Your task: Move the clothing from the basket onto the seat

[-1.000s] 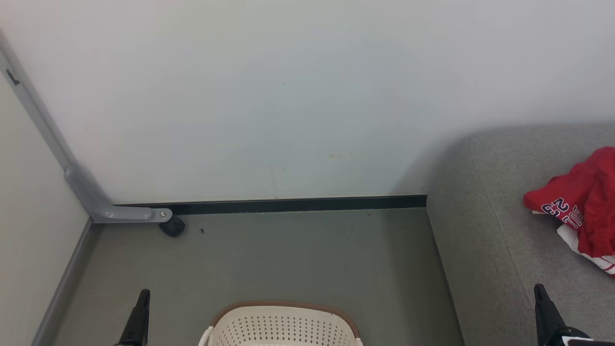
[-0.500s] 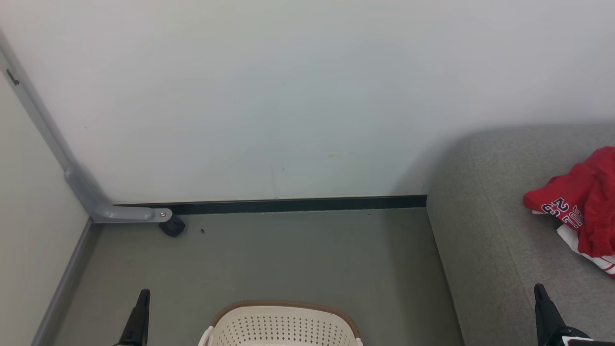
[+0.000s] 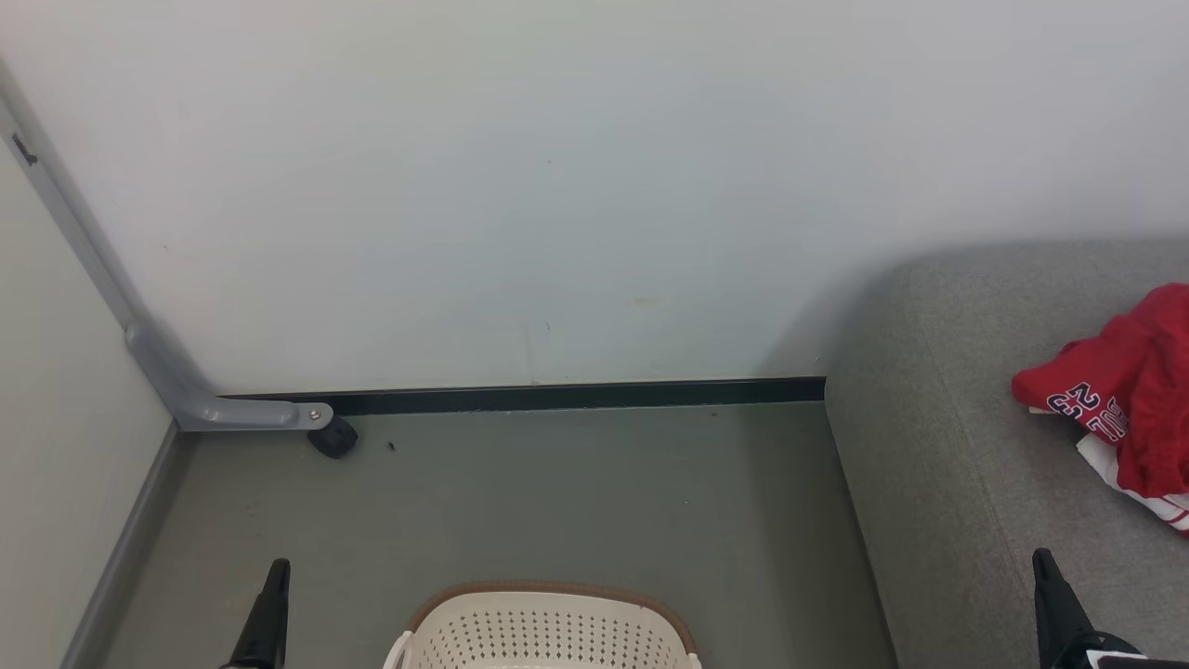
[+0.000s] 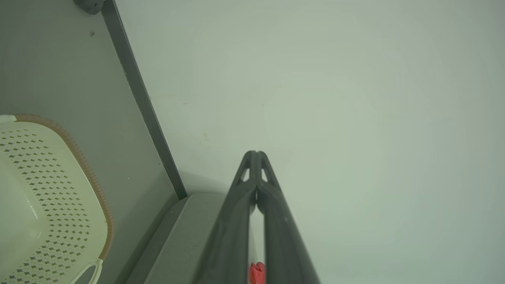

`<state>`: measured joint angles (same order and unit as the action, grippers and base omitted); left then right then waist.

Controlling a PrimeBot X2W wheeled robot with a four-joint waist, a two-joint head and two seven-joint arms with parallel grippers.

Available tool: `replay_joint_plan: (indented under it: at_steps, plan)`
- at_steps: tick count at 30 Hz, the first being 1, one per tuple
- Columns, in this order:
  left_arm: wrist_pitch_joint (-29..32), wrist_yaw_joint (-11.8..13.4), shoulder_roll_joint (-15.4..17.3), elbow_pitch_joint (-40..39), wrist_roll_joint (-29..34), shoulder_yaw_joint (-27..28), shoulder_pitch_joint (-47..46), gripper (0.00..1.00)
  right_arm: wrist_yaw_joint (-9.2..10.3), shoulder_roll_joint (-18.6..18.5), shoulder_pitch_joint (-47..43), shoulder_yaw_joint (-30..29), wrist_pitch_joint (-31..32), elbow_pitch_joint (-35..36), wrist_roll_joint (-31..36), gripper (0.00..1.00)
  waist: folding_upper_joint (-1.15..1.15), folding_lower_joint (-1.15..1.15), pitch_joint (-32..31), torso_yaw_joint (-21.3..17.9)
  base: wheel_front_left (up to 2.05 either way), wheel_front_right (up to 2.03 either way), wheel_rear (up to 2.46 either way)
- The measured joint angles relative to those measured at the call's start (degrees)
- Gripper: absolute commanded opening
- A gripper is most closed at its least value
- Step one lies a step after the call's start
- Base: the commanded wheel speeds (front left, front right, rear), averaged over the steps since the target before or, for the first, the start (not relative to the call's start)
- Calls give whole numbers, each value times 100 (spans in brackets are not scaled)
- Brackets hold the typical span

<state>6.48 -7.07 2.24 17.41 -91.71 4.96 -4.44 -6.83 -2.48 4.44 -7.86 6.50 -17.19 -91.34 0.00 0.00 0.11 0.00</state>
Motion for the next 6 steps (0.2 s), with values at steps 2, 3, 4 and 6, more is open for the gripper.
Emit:
replay_joint_plan:
  at_steps: [2, 3, 4, 6]
  plan:
    - [0, 0, 0, 0, 0, 0, 0, 0, 0, 0, 0, 0, 0, 0, 0, 0, 0, 0, 0, 0, 0, 0, 0]
    - [0, 0, 0, 0, 0, 0, 0, 0, 0, 0, 0, 0, 0, 0, 0, 0, 0, 0, 0, 0, 0, 0, 0]
    - [0, 0, 0, -1, 0, 0, 0, 0, 0, 0, 0, 0, 0, 0, 0, 0, 0, 0, 0, 0, 0, 0, 0]
    - [0, 0, 0, -1, 0, 0, 0, 0, 0, 0, 0, 0, 0, 0, 0, 0, 0, 0, 0, 0, 0, 0, 0]
